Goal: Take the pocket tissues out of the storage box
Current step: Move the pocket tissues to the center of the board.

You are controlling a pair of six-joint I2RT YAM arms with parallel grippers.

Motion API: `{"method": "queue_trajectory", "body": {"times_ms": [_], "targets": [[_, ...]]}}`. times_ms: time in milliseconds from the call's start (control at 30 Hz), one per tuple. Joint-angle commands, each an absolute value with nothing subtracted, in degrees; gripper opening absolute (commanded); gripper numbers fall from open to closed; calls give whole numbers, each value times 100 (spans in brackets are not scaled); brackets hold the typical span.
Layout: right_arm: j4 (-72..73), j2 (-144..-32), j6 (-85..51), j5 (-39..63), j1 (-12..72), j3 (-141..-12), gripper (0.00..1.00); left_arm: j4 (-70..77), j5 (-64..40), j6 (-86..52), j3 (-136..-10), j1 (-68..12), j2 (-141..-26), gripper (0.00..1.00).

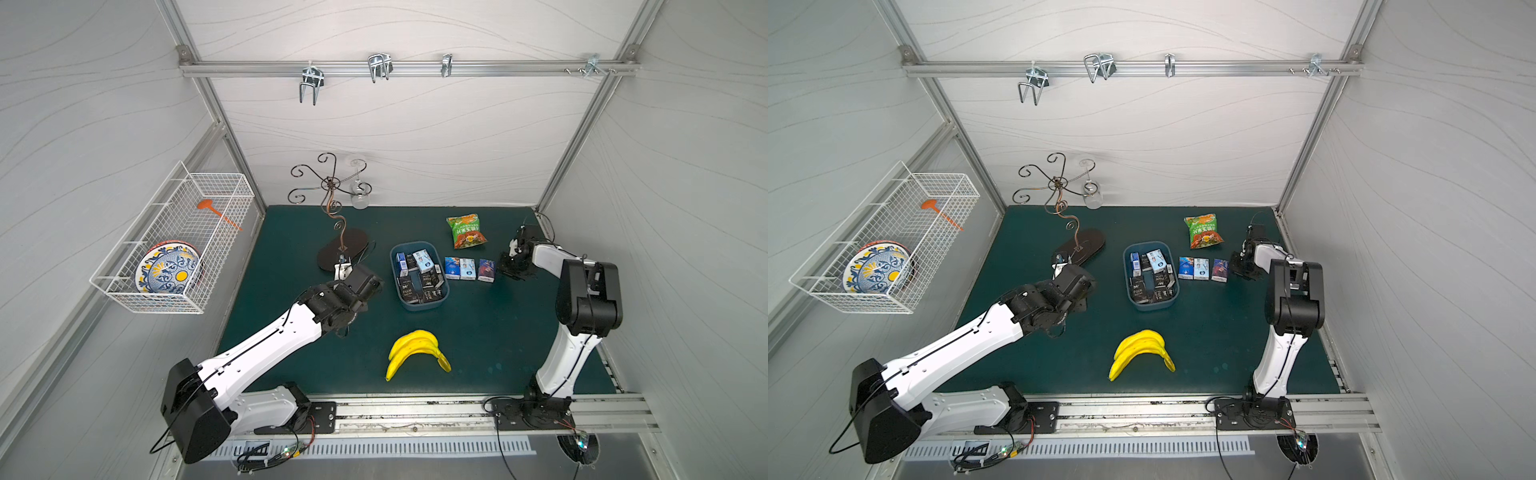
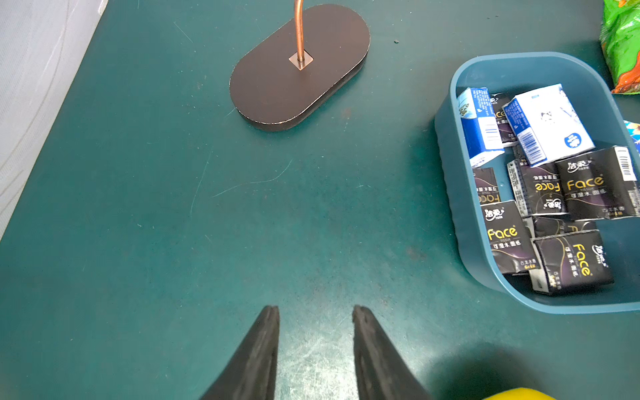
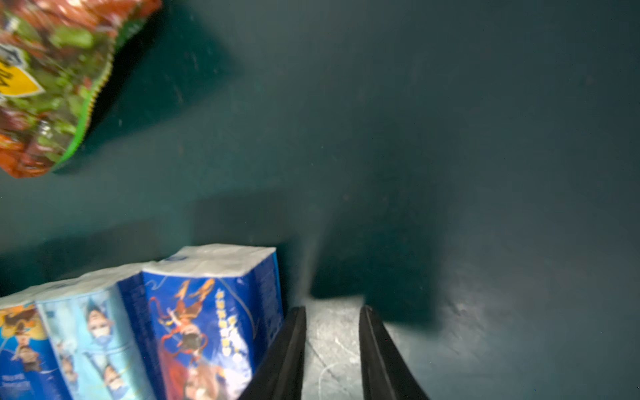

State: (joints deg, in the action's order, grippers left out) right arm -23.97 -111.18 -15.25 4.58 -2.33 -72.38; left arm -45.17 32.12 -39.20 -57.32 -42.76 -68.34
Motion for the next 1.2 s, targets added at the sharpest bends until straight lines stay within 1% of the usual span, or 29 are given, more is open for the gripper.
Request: {"method": "queue_trajectory", "body": {"times_ms": [0, 567, 833, 967, 1167], "targets": [[-2366, -11165, -1597, 608, -203, -7367, 31, -4485, 3297, -3920, -5968, -4298, -6882, 40], [-2631, -11424, -1419, 846, 7, -7747, 33, -4440, 3342, -3931, -5906, -4295, -6831, 40], [-2604, -11365, -1514, 780, 33, -7683, 33, -4464, 3366, -3937, -5845, -4298, -6734, 40], [-2575, -11224, -1564, 765, 35, -7628, 33, -4478, 3393, -3937, -5844, -4298, -6701, 40], [-2726, -10728, -1508, 693, 80, -7738, 35, -4491, 3401, -3929, -5862, -4295, -6721, 40]]}}
